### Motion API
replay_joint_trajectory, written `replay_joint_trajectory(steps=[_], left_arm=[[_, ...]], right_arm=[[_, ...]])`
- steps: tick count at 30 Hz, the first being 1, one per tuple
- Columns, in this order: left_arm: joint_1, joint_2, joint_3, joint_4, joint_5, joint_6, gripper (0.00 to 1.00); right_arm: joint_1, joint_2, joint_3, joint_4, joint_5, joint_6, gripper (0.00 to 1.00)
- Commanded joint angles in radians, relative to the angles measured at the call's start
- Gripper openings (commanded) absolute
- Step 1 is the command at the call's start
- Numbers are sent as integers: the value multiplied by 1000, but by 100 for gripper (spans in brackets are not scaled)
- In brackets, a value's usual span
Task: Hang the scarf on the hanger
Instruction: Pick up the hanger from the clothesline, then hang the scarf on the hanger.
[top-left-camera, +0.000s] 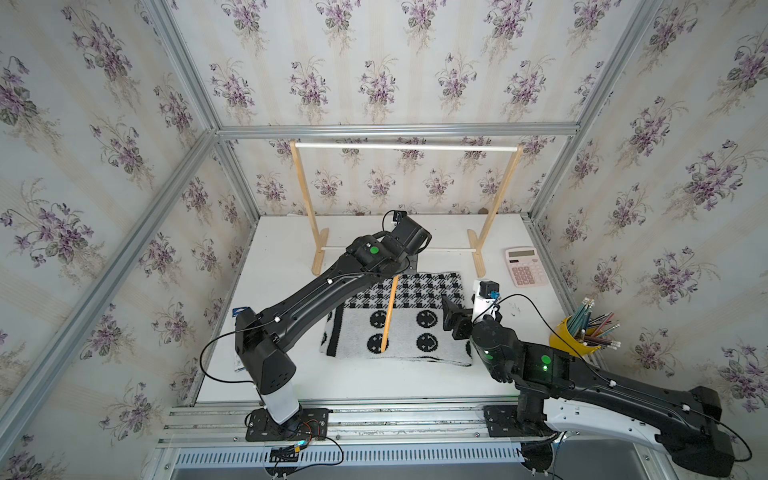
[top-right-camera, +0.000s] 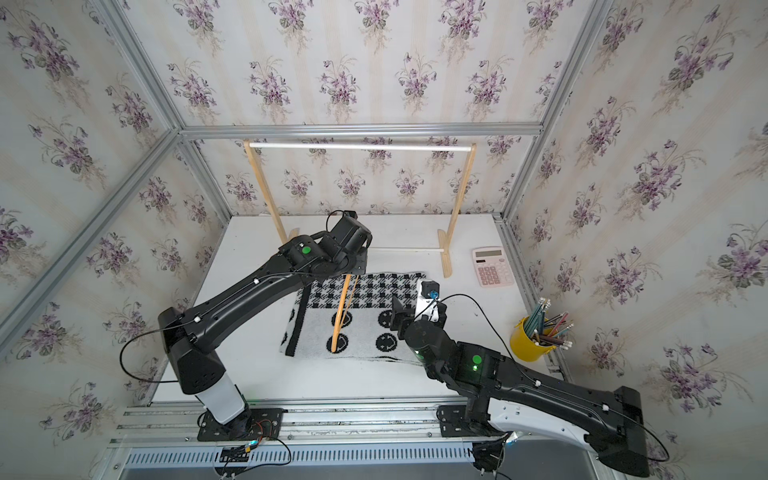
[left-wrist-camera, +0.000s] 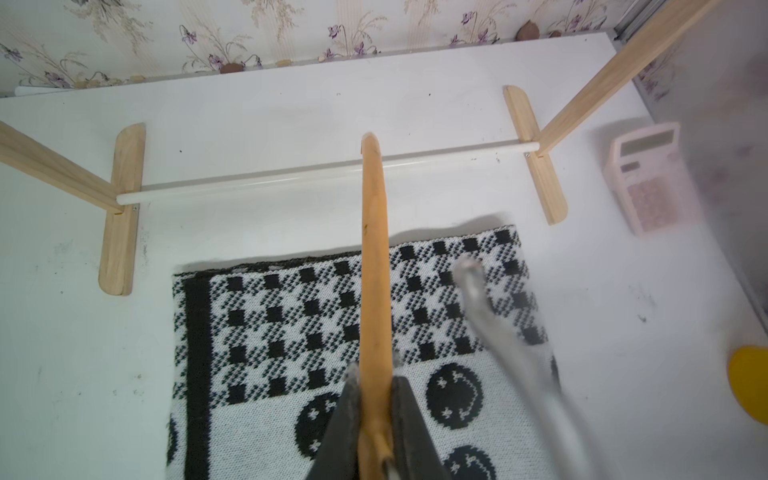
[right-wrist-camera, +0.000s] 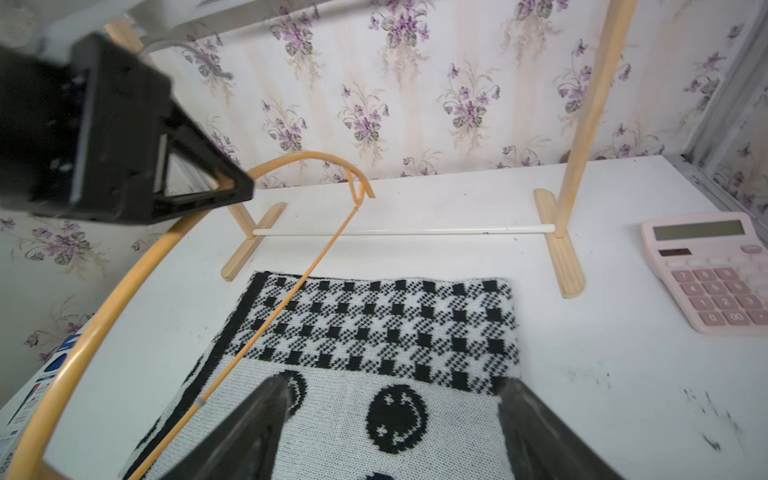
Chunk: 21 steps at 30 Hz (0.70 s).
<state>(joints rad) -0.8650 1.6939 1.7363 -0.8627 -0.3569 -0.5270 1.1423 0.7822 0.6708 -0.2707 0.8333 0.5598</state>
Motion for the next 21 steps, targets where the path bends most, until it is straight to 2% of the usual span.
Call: replay_joint_trajectory(steps=[1, 7, 14, 17, 21], left_arm=[[-14, -65, -95, 134, -80, -37, 0], [-30, -167, -228, 196, -178, -112, 0], [-37, -204, -307, 238, -188, -193, 0], [-39, -215, -337, 256, -184, -203, 0], [-39, -226, -359, 274, -184, -202, 0]], right_arm=[[-87, -19, -16, -48, -139, 62, 84], [-390, 3, -119, 115, -565, 58, 84], [-691, 173, -150, 227, -941, 37, 85], [-796, 206, -165, 242, -1020, 27, 85], [-820, 239, -178, 204, -997, 7, 84]])
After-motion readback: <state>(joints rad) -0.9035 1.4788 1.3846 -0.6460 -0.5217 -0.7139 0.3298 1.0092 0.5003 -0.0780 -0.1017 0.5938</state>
